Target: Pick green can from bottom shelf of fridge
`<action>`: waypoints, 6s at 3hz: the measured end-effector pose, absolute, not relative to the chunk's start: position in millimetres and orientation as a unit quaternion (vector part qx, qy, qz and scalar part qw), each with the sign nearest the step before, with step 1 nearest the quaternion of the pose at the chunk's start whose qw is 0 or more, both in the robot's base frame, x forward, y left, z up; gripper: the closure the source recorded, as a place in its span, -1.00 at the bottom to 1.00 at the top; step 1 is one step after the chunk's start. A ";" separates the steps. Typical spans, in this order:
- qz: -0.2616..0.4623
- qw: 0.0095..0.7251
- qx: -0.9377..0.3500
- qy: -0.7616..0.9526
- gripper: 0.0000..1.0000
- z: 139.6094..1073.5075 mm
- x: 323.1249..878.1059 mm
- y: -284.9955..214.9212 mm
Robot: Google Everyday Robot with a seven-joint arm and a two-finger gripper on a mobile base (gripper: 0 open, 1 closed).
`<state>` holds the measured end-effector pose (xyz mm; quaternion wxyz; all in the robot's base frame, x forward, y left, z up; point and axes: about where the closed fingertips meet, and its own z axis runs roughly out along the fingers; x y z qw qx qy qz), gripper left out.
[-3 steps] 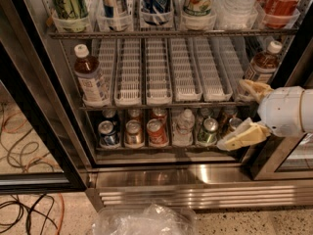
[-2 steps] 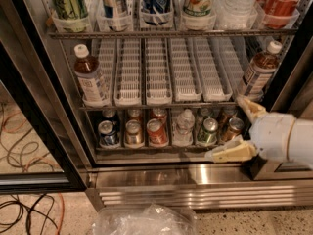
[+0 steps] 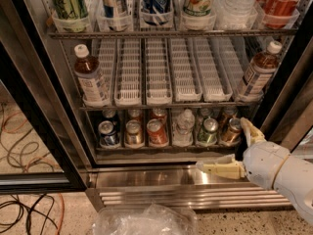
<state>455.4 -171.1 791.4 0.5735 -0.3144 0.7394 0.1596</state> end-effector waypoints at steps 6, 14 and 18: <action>0.024 0.705 -0.214 0.676 -1.00 750.4 449.3 -182.4; 0.069 0.724 -0.085 0.681 -1.00 649.0 500.9 -215.9; 0.069 0.735 -0.069 0.671 -1.00 610.7 532.3 -203.0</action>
Offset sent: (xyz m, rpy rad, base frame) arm -0.0008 0.0035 -0.0111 0.1112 -0.1588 -0.0464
